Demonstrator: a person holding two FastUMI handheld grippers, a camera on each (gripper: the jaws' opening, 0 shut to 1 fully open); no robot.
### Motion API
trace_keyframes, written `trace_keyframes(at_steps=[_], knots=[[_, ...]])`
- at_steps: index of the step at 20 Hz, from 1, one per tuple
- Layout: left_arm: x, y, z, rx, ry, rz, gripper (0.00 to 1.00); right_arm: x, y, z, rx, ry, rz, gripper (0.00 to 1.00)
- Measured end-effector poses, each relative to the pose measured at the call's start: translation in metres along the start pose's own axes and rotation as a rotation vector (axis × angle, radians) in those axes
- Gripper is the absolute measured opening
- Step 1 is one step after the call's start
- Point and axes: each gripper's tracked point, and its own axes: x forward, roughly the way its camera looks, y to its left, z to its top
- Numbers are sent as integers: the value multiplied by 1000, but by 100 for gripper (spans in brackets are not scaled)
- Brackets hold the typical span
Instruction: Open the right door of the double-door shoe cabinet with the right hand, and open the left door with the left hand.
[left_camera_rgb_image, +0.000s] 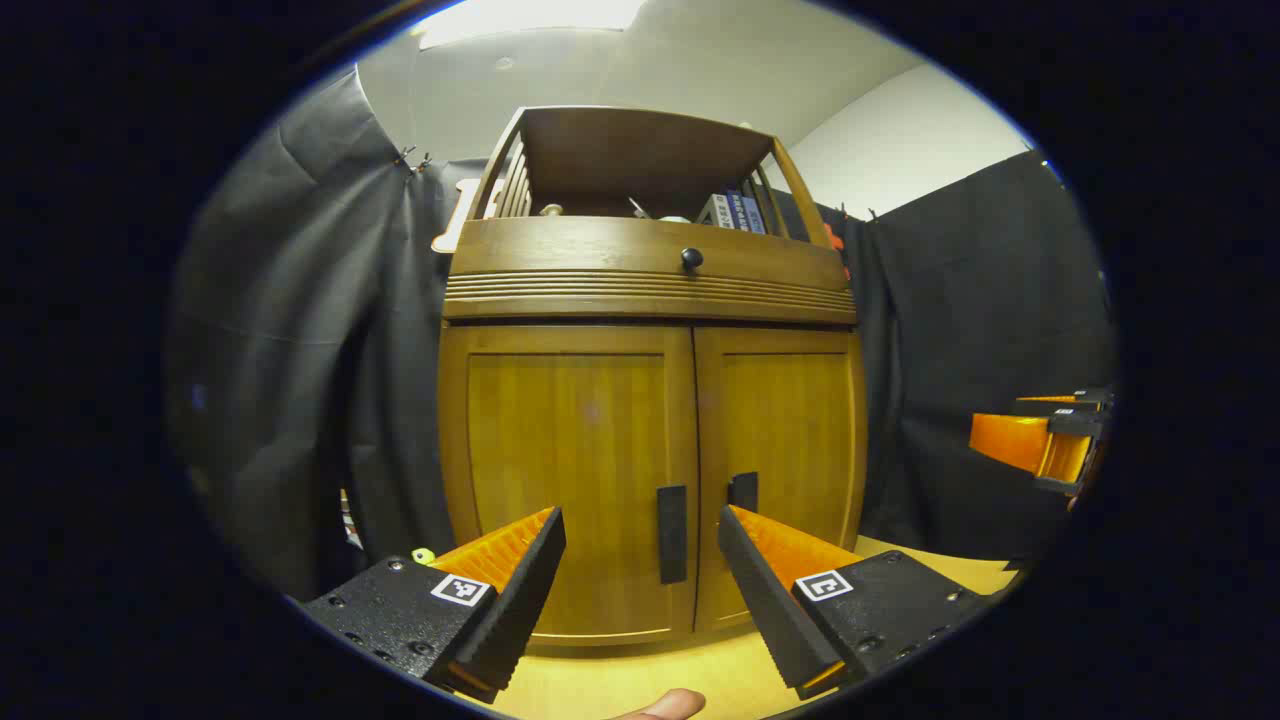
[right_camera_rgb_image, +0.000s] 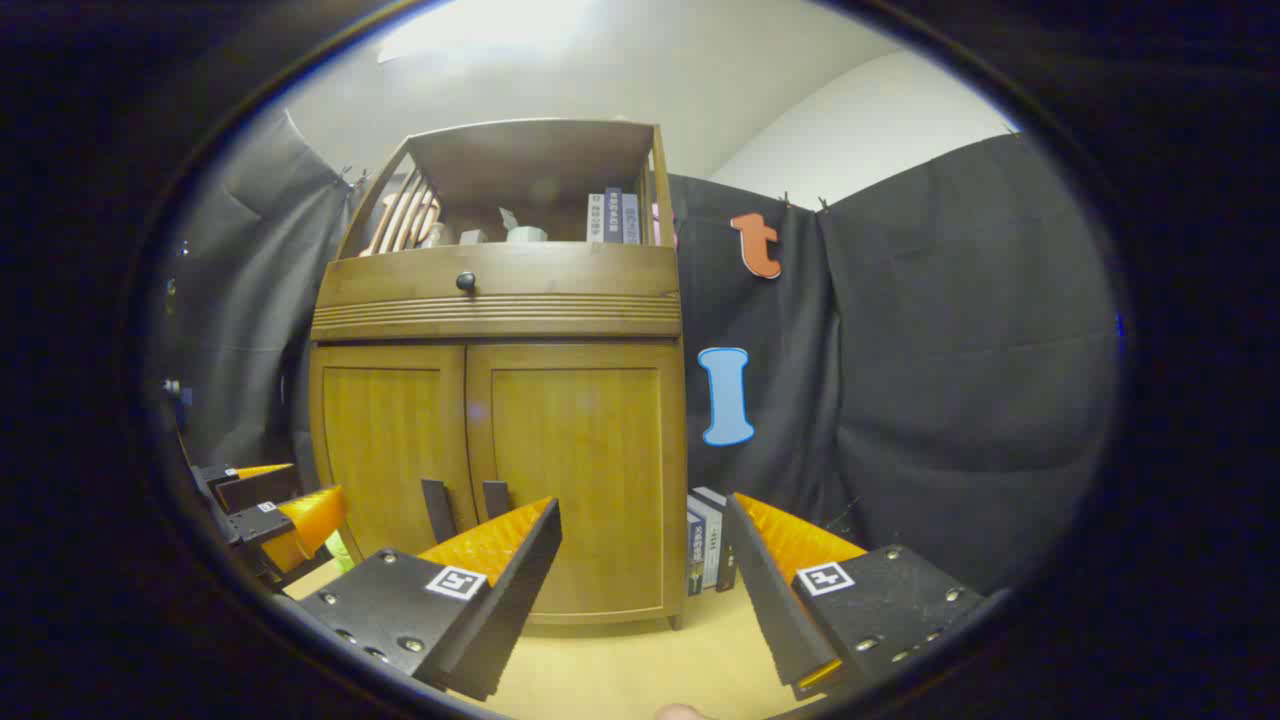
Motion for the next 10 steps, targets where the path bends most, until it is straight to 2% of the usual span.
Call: trace_keyframes(at_steps=[7,10], knots=[[-6,38,15,-44,-26,83,99,1,7,9,-19,-8,24,97],[-9,46,17,-52,-32,98,96,6,15,11,-18,-7,31,96]])
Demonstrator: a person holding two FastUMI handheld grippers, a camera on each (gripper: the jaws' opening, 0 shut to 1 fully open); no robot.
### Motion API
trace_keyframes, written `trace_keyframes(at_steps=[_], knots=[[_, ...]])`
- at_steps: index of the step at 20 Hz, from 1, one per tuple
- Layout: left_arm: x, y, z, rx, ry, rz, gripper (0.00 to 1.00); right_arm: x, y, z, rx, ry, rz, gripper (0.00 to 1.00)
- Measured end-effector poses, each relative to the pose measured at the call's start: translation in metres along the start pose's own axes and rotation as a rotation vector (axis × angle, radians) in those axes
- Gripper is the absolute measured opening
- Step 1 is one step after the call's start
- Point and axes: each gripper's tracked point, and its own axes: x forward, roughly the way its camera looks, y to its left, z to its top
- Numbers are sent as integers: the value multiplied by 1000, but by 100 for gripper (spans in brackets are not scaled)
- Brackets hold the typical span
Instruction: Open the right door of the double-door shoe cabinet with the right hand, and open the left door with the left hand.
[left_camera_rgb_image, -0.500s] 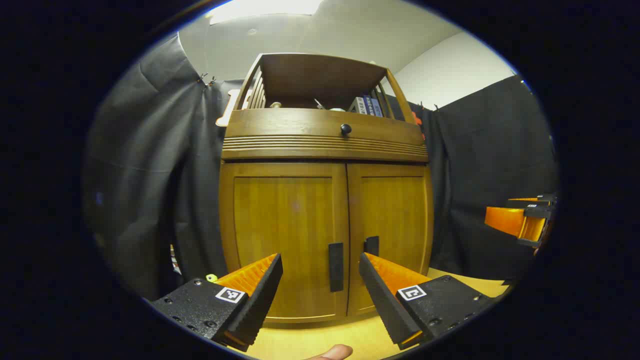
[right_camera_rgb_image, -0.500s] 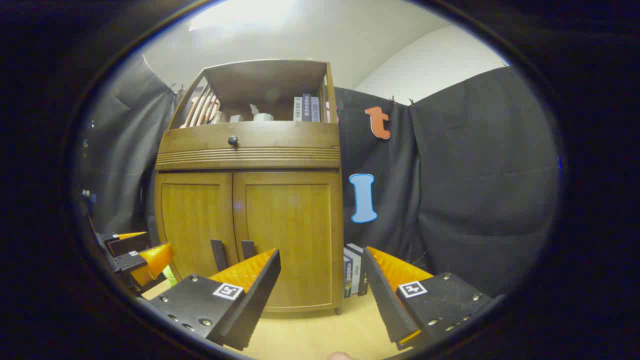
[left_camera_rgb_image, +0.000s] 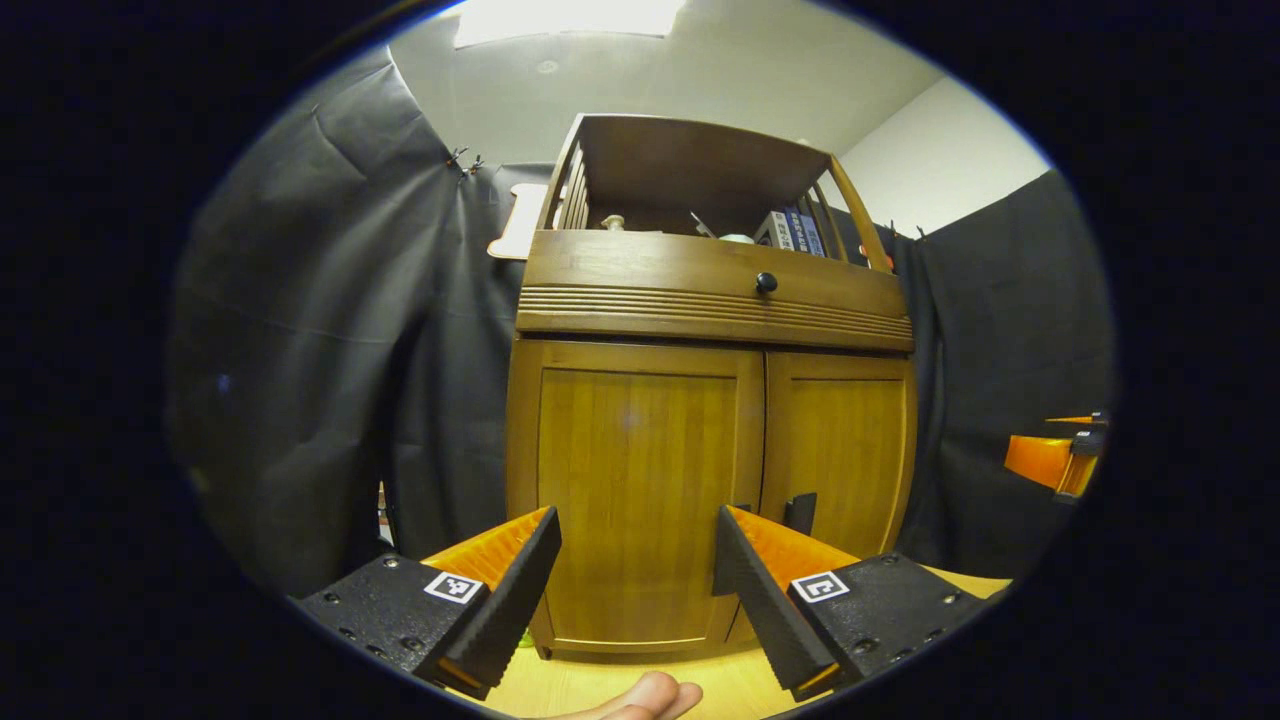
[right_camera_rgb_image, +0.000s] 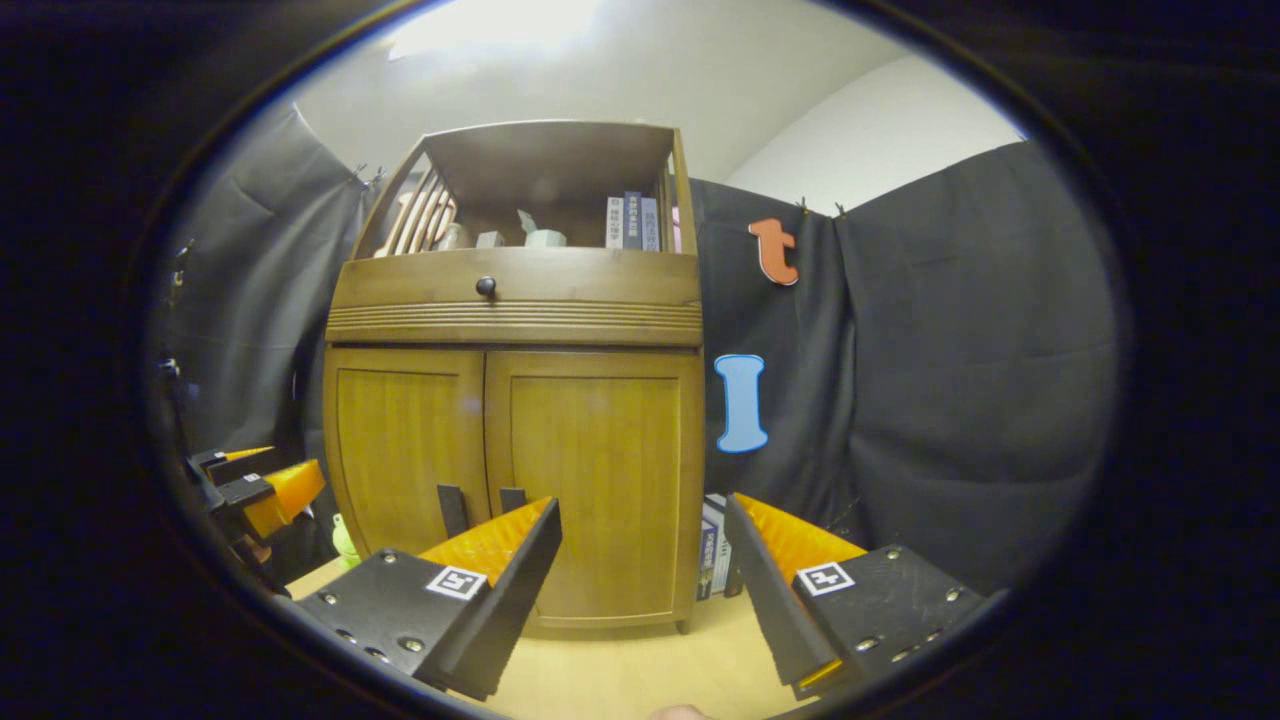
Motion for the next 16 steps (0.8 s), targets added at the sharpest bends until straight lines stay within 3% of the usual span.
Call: trace_keyframes(at_steps=[1,2,3,8,16], knots=[[0,0,-1,2,6,-4,92,4,1,1,0,-6,-1,96],[-1,-1,-2,6,10,-12,96,6,1,1,-2,-11,-2,97],[-1,-1,-1,5,12,-21,92,9,0,0,0,-13,-7,97],[-3,-1,2,-25,11,-32,95,29,7,3,29,-30,12,96],[-3,1,1,-59,34,-63,92,98,55,-46,-8,68,112,96]])
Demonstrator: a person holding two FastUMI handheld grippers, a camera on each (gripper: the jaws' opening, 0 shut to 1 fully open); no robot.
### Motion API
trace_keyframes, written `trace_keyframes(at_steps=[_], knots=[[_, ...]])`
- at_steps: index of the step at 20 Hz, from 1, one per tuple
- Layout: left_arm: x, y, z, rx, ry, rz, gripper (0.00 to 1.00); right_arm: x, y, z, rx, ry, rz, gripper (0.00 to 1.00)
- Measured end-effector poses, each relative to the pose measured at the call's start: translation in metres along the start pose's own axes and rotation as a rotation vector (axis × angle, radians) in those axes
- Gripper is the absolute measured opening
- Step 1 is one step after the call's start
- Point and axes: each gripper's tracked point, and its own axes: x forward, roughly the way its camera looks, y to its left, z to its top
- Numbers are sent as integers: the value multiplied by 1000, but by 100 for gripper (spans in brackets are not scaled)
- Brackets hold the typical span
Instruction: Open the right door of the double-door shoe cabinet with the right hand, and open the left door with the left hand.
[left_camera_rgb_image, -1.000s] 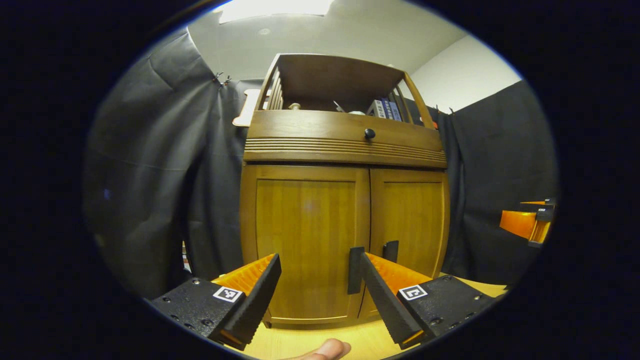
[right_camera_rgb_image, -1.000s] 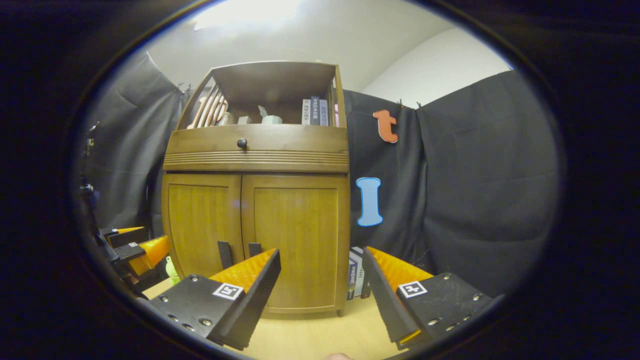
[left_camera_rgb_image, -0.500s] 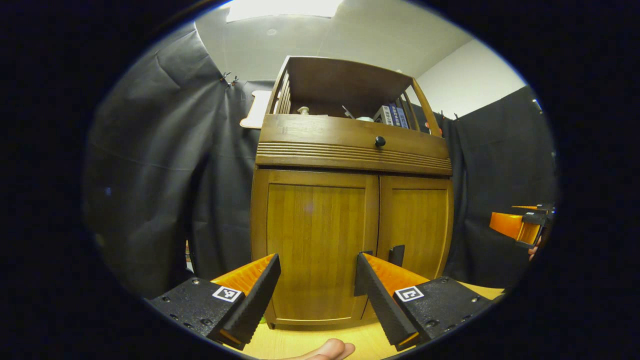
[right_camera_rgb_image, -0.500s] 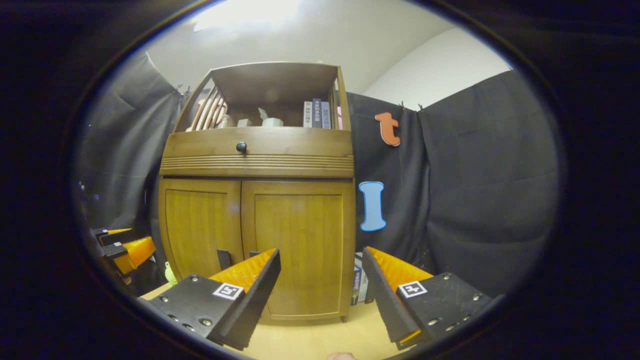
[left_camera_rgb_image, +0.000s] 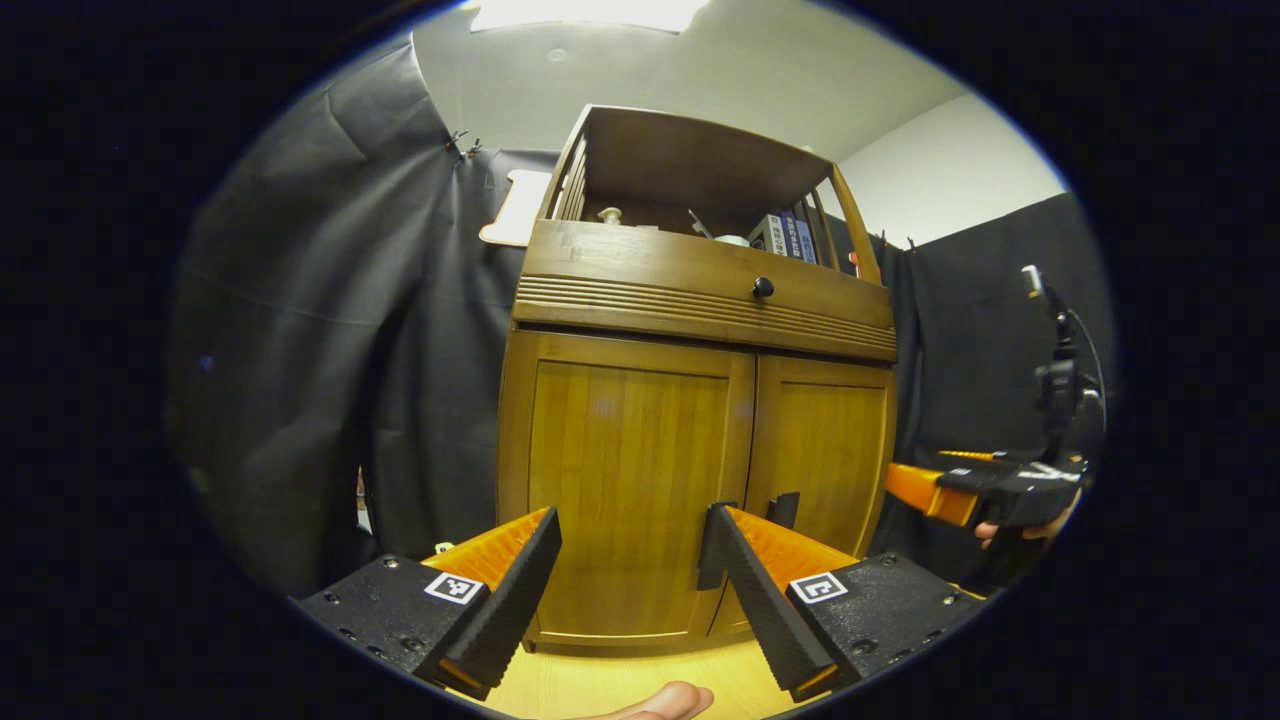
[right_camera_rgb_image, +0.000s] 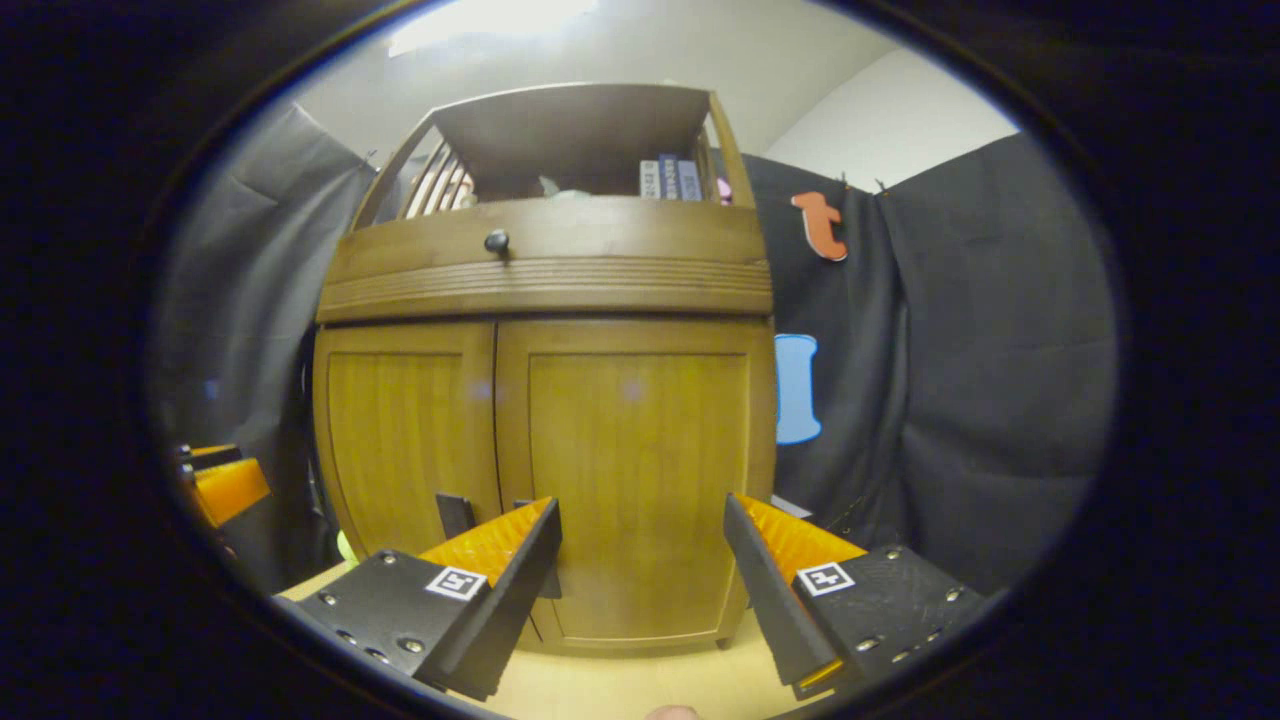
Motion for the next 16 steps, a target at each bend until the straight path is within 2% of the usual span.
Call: trace_keyframes(at_steps=[3,8,11,12,13,16], knots=[[3,2,-7,-5,26,23,92,28,39,-22,10,43,74,97],[8,4,-14,-18,69,26,93,63,88,-40,-18,87,131,97],[5,3,-10,-19,60,20,93,75,83,-51,-14,86,70,97],[4,5,-4,-22,38,30,96,78,84,-53,14,85,70,97],[3,5,-1,-27,17,39,93,85,85,-57,42,97,76,97],[-2,6,6,-28,-15,57,92,103,87,-81,63,166,85,96]])
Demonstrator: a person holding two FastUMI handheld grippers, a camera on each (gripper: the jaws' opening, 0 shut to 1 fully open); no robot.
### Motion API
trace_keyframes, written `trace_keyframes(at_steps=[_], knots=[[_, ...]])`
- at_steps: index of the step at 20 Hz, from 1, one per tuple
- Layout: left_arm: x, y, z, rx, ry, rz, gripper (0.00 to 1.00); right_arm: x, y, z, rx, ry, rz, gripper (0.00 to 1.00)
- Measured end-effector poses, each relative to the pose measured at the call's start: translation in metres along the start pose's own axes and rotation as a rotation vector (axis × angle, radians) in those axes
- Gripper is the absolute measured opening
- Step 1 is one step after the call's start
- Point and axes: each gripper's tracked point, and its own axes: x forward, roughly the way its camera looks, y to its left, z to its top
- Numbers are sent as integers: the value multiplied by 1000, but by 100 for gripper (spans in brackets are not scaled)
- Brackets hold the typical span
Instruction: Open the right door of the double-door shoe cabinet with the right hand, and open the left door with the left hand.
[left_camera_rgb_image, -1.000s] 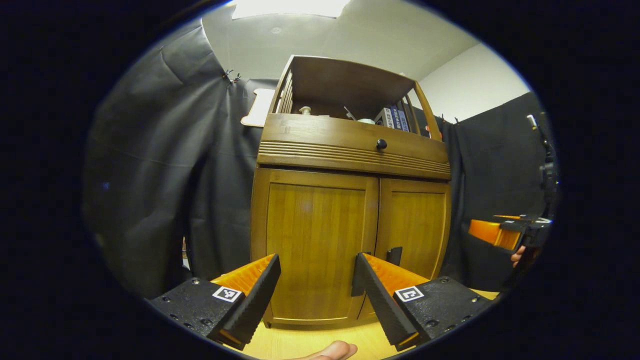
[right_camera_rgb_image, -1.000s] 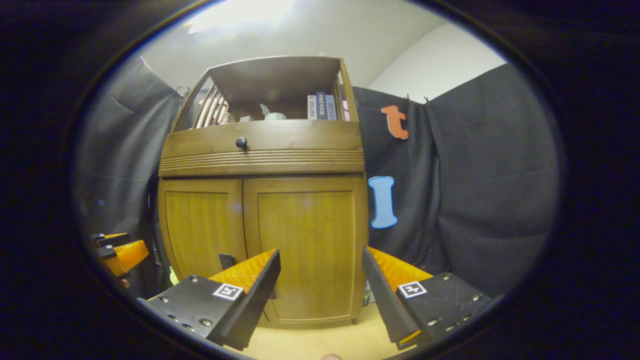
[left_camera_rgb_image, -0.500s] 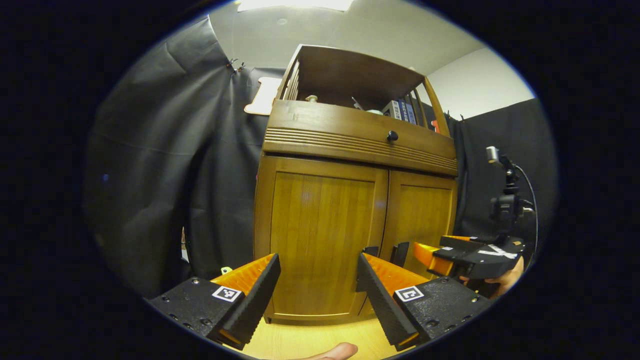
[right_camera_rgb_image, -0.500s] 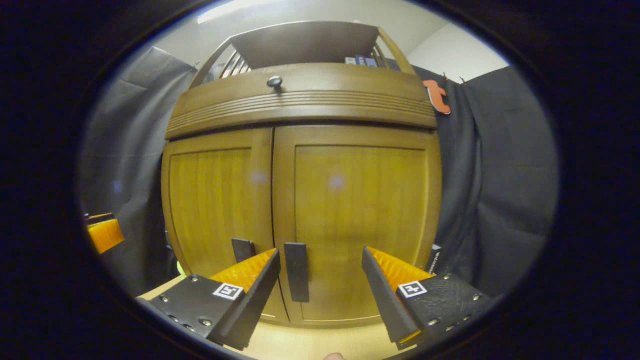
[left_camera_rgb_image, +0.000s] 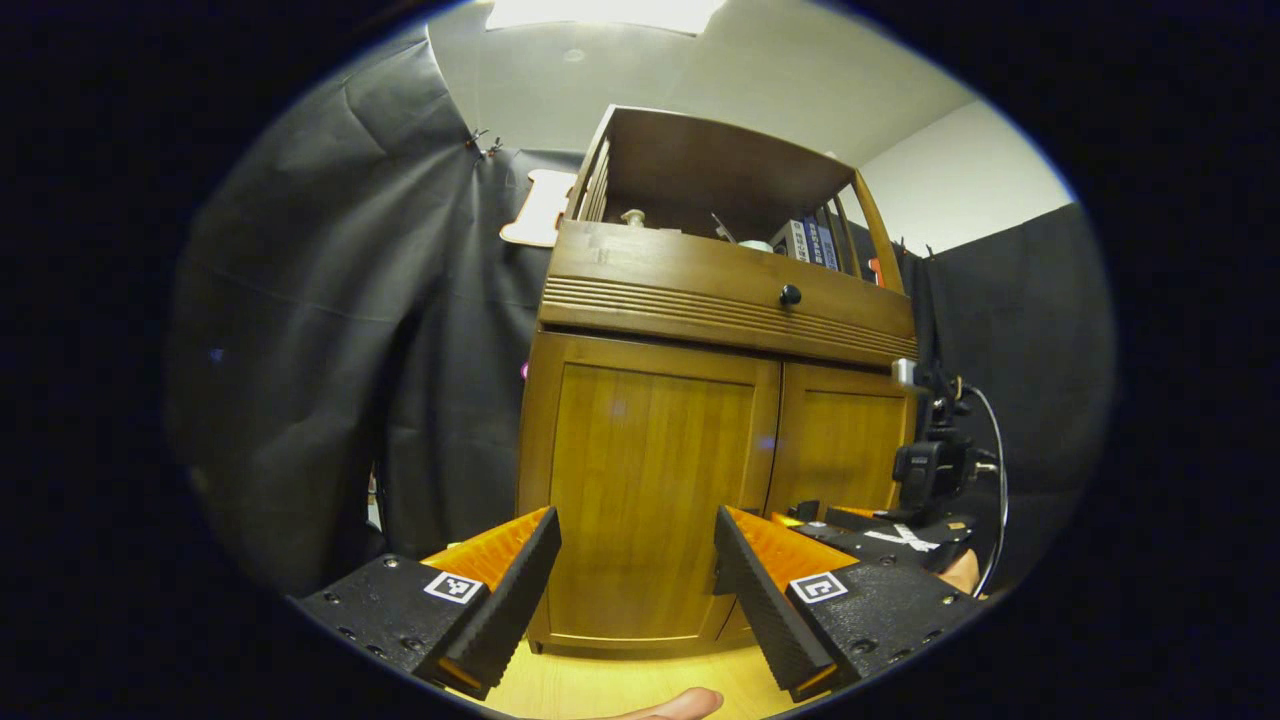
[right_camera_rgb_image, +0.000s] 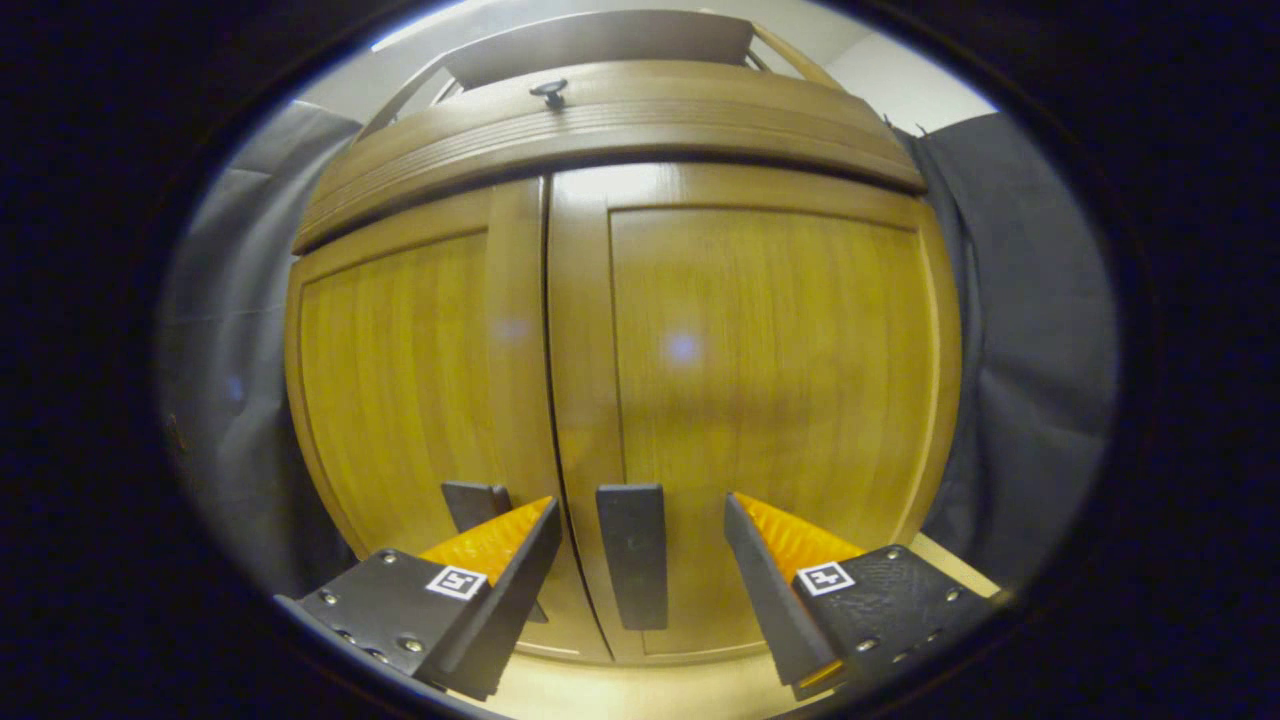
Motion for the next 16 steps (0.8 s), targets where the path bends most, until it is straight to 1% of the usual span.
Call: trace_keyframes(at_steps=[1,2,3,4,5,6,8,13,14,15,16], knots=[[-3,4,1,-2,-4,5,92,8,-3,-12,5,31,-12,98],[-4,5,3,-2,-6,6,95,15,-1,-22,26,63,7,85],[-4,2,1,-3,-6,3,92,13,1,-35,38,92,36,72],[-3,0,1,-4,-5,-4,92,15,6,-31,100,68,77,59],[-4,-1,0,-4,-3,-12,92,17,9,-31,91,54,96,46],[-3,-2,0,-5,0,-19,92,16,8,-29,51,49,100,33],[-2,-5,-1,-10,4,-32,92,9,6,-23,15,28,107,26],[0,-7,-7,2,22,-42,92,15,12,-28,30,25,170,26],[1,-7,-8,4,25,-44,95,14,13,-28,24,25,179,25],[0,-9,-9,7,27,-47,92,13,13,-27,21,21,186,26],[0,-10,-9,9,27,-49,92,12,14,-25,23,19,193,26]])
